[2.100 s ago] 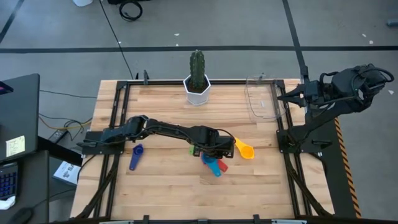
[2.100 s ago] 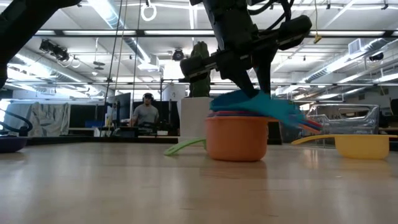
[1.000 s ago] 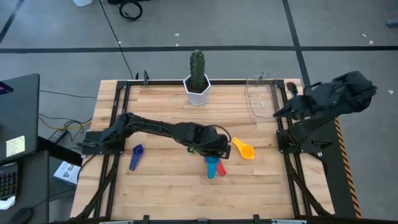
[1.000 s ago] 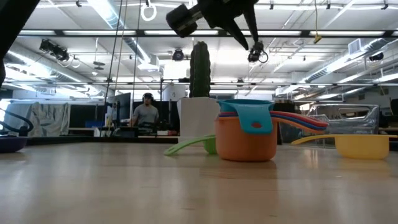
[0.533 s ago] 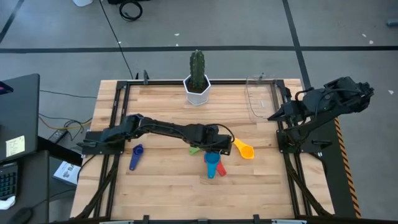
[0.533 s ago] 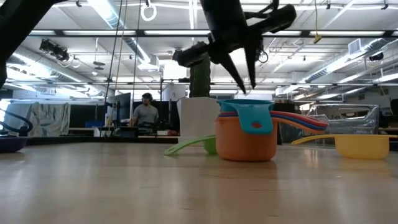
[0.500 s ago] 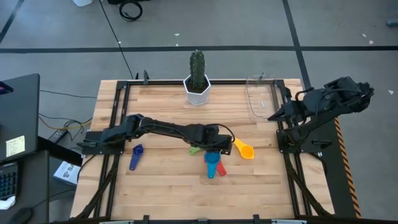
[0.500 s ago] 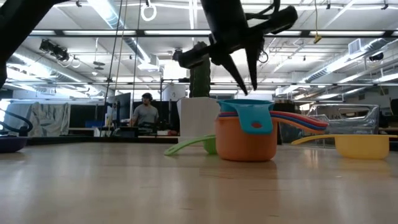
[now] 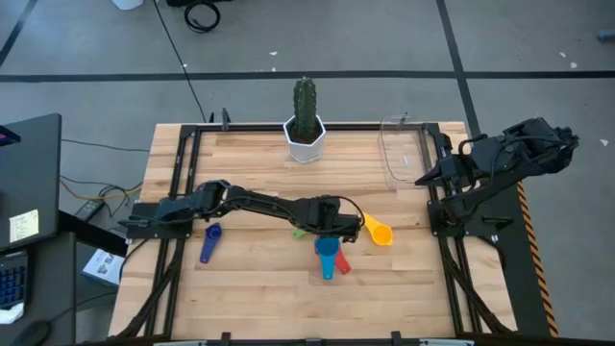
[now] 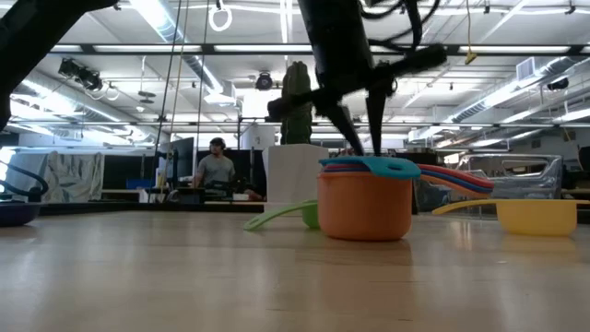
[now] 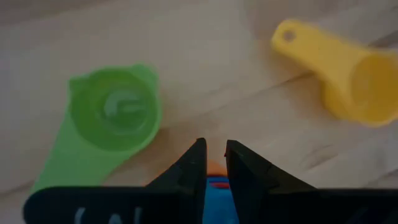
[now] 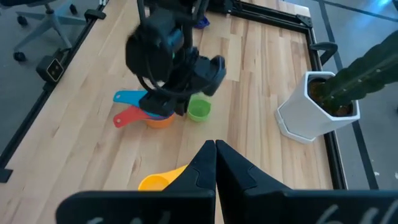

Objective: Nest measuring cups in basket
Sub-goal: Stack the light blue measuring cup on top of the red measuring cups

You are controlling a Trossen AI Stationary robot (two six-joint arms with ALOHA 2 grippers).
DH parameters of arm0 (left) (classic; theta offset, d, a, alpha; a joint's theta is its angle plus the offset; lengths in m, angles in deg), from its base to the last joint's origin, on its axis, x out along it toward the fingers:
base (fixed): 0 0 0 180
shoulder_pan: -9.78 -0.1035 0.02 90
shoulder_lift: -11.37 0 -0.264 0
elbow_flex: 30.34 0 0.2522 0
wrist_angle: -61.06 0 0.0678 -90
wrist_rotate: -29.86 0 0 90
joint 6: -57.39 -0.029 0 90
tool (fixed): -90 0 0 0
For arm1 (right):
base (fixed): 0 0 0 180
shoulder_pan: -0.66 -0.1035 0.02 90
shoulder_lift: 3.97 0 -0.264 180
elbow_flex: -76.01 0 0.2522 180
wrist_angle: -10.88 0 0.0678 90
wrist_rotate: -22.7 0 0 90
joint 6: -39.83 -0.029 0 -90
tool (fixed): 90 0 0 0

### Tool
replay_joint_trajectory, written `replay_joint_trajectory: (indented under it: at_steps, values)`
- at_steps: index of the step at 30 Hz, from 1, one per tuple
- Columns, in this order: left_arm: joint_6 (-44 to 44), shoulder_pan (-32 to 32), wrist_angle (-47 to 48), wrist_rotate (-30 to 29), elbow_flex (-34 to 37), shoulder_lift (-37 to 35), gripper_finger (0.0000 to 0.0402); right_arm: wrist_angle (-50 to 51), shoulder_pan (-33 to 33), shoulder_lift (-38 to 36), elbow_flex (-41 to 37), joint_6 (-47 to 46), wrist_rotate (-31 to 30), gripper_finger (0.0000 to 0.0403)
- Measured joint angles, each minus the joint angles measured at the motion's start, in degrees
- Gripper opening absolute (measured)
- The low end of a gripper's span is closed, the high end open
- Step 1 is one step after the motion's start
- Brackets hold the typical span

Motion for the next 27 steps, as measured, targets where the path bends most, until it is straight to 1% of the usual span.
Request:
replay_joint_trajectory:
  at_steps: [2,5,8,10,13,15,18,20,24,27]
  values:
    - [-1.2,0.0,0.2,0.0,-1.2,-1.3,0.0066,0.1,0.0,0.0,0.0,-0.7,-0.1,0.0005]
    - [-4.6,0.5,0.4,4.9,-3.7,-3.4,0.0066,-0.1,0.0,0.1,-0.6,-3.9,-0.1,0.0005]
    - [-5.4,2.9,1.3,6.8,-5.7,-4.5,0.0066,-1.2,0.0,0.3,-4.1,-6.0,0.4,0.0005]
    - [-5.1,5.0,4.6,7.3,-7.3,-5.2,0.0066,-2.7,0.0,0.4,-7.8,-7.1,0.8,0.0005]
    - [-0.1,8.3,10.4,7.6,-10.4,-5.4,0.0066,-5.7,0.1,0.3,-14.3,-8.3,1.0,0.0005]
    - [4.8,10.6,14.4,8.7,-11.1,-5.4,0.0066,-10.5,0.4,0.3,-18.4,-9.8,3.3,0.0005]
    - [11.0,13.9,13.7,9.6,-10.0,-5.4,0.0066,-19.9,0.8,0.6,-24.8,-11.0,10.5,0.0005]
    - [14.6,15.9,13.0,9.6,-8.7,-5.4,0.0066,-27.6,1.0,1.0,-29.3,-11.1,13.5,0.0005]
    - [21.5,18.4,10.5,9.7,-4.2,-5.0,0.0066,-39.4,1.7,3.2,-37.2,-13.7,14.3,0.0005]
    - [23.5,18.8,4.7,7.5,0.5,-4.9,0.0066,-45.3,2.4,5.6,-41.8,-16.5,14.3,0.0005]
